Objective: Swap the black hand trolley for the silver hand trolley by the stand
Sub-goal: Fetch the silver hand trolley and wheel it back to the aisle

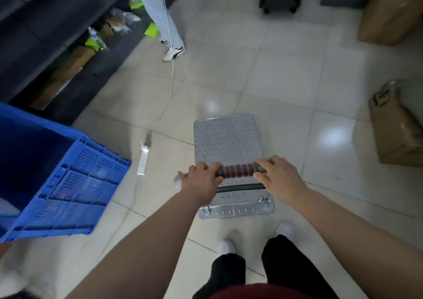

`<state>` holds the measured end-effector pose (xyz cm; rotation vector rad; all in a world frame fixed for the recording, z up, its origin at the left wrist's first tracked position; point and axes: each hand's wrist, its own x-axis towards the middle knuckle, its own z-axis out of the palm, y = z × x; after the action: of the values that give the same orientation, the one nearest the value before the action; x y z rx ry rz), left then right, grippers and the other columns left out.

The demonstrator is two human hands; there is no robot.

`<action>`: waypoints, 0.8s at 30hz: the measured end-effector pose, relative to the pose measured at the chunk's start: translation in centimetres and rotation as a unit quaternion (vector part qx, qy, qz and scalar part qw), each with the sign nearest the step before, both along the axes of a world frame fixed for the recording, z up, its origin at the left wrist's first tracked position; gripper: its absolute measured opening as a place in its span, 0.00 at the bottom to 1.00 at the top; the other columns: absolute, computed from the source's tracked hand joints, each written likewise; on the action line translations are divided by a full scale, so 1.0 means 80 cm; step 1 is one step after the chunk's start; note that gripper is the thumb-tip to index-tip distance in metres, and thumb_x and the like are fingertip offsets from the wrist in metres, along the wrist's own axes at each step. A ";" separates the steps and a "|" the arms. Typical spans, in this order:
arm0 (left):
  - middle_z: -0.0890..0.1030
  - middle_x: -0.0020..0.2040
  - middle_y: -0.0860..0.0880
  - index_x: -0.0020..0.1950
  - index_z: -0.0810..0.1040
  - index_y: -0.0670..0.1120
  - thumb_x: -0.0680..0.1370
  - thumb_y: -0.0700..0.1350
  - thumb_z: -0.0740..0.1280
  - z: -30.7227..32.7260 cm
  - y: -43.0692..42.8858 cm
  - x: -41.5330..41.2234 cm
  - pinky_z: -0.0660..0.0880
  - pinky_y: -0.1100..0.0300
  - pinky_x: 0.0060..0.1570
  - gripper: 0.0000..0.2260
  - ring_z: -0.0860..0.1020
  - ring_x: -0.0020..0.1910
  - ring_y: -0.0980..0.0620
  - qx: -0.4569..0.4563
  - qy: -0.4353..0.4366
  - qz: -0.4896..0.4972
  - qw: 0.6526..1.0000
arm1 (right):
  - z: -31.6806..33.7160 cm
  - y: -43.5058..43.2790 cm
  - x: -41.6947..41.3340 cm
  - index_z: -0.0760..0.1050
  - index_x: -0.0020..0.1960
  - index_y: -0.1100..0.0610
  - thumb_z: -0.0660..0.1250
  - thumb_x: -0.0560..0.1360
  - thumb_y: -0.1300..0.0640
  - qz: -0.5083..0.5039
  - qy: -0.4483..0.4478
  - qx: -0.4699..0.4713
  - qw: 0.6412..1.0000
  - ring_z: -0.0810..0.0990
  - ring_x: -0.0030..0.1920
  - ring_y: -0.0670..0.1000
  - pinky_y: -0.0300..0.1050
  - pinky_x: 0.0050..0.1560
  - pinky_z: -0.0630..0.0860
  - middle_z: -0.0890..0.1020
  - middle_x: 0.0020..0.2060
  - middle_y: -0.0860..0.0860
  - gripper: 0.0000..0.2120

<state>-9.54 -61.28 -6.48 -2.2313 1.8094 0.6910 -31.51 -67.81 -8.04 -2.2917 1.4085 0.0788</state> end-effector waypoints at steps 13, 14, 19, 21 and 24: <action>0.68 0.62 0.48 0.62 0.63 0.61 0.79 0.56 0.53 0.000 -0.066 0.065 0.63 0.36 0.60 0.11 0.67 0.60 0.44 0.003 -0.002 0.001 1.000 | -0.010 -0.028 0.067 0.68 0.63 0.48 0.57 0.78 0.46 -0.040 0.013 -0.105 0.994 0.74 0.51 0.54 0.53 0.53 0.71 0.76 0.51 0.51 0.15; 0.68 0.62 0.48 0.62 0.62 0.61 0.79 0.57 0.53 0.001 -0.074 0.069 0.63 0.36 0.60 0.11 0.67 0.60 0.44 0.003 0.000 0.000 1.000 | -0.009 -0.036 0.071 0.68 0.63 0.48 0.56 0.78 0.46 -0.041 0.015 -0.102 0.994 0.74 0.51 0.54 0.53 0.53 0.71 0.76 0.51 0.51 0.15; 0.68 0.62 0.49 0.59 0.61 0.64 0.79 0.57 0.53 0.004 -0.117 0.093 0.62 0.36 0.61 0.10 0.67 0.60 0.45 0.032 0.020 0.011 0.999 | -0.006 -0.075 0.089 0.69 0.63 0.48 0.57 0.78 0.45 -0.035 0.015 -0.087 0.995 0.74 0.53 0.54 0.53 0.54 0.71 0.76 0.53 0.51 0.16; 0.68 0.62 0.49 0.60 0.61 0.65 0.78 0.58 0.53 0.003 -0.135 0.104 0.61 0.36 0.61 0.11 0.67 0.60 0.45 0.031 0.028 0.009 0.999 | -0.007 -0.095 0.095 0.69 0.63 0.48 0.57 0.78 0.45 -0.029 0.015 -0.085 0.996 0.74 0.52 0.54 0.52 0.53 0.71 0.77 0.52 0.51 0.16; 0.68 0.62 0.50 0.61 0.61 0.65 0.78 0.58 0.54 0.003 -0.159 0.117 0.61 0.37 0.61 0.11 0.67 0.60 0.45 0.028 0.032 0.005 0.999 | -0.008 -0.116 0.109 0.69 0.63 0.47 0.57 0.78 0.45 -0.031 0.015 -0.076 0.997 0.74 0.52 0.54 0.52 0.53 0.71 0.77 0.52 0.50 0.16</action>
<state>-0.15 -73.96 -6.25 -2.2087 1.7847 0.8150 -22.80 -77.08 -8.65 -2.3738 1.5483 -0.0142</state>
